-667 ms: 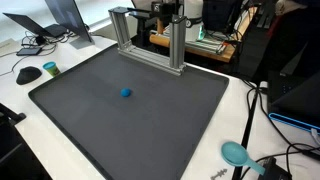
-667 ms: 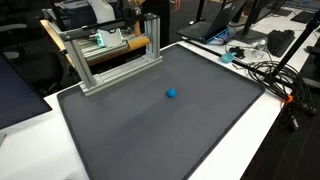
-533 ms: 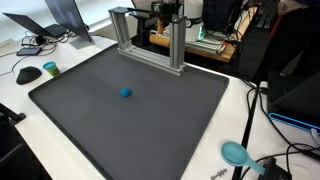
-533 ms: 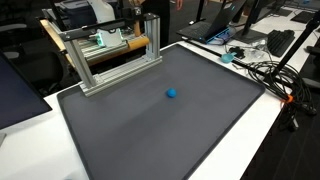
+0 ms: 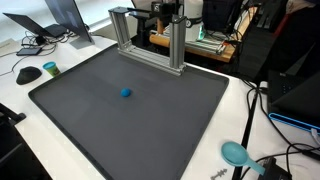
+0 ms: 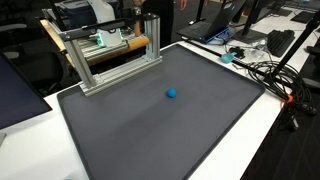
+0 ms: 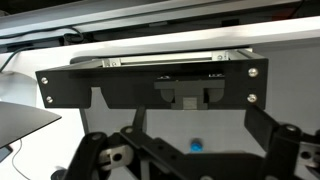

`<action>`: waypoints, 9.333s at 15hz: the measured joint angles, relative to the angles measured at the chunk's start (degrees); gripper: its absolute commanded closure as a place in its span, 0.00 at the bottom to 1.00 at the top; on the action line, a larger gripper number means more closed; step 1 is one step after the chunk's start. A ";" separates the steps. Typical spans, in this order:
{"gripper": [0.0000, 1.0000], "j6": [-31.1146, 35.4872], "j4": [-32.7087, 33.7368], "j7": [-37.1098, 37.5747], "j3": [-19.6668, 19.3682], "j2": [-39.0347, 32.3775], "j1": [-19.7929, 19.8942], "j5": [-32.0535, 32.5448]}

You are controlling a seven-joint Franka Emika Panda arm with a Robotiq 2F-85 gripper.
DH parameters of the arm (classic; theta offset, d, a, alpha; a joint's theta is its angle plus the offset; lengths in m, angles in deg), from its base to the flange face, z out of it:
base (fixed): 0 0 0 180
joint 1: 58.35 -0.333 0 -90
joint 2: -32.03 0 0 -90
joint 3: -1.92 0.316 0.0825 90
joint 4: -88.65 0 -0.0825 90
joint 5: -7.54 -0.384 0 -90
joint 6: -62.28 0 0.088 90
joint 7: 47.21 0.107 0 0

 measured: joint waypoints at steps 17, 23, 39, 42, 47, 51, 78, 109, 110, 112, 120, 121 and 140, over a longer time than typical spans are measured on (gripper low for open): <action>0.00 17.75 -13.09 -19.28 -13.12 0.18 -3.78 -6.84; 0.00 20.44 -15.84 -18.24 -12.50 0.89 -3.60 -6.80; 0.00 23.48 -15.99 -14.79 -11.65 1.10 -3.09 -6.69; 0.00 25.31 -16.03 -13.83 -11.47 0.74 -2.61 -6.47; 0.00 25.66 -16.13 -13.71 -11.28 -0.78 -2.14 -5.99; 0.00 25.60 -16.16 -13.71 -11.27 -1.99 -2.14 -5.99; 0.63 22.24 -16.15 -13.71 -10.98 -2.53 -2.12 -5.95; 0.00 28.34 -22.44 -17.02 -11.65 5.66 -4.04 -8.22; 0.00 28.34 -22.45 -17.00 -11.65 5.66 -4.03 -8.22; 0.00 28.35 -22.44 -16.72 -11.66 5.65 -4.02 -8.24; 0.00 28.36 -21.86 -13.95 -11.18 5.51 -3.92 -8.42; 0.00 28.37 -21.73 -13.58 -10.97 5.50 -3.90 -8.42; 0.00 25.49 -15.01 -10.52 -7.75 -4.03 -0.80 -3.63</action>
